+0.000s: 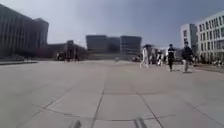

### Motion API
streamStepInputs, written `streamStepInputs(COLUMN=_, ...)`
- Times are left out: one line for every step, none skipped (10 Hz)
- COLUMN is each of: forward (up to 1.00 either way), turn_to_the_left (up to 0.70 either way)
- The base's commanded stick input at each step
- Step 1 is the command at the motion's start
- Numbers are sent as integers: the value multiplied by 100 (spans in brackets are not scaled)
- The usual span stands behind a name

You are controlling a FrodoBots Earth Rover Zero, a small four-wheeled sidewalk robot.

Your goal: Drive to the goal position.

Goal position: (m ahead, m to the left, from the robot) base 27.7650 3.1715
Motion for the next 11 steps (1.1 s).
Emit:
streamStepInputs(forward=70, turn_to_the_left=1)
streamStepInputs(forward=70, turn_to_the_left=1)
streamStepInputs(forward=70, turn_to_the_left=1)
streamStepInputs(forward=70, turn_to_the_left=1)
streamStepInputs(forward=70, turn_to_the_left=1)
streamStepInputs(forward=70, turn_to_the_left=1)
streamStepInputs(forward=70, turn_to_the_left=1)
streamStepInputs(forward=70, turn_to_the_left=1)
streamStepInputs(forward=70, turn_to_the_left=1)
streamStepInputs(forward=70, turn_to_the_left=1)
streamStepInputs(forward=70, turn_to_the_left=1)
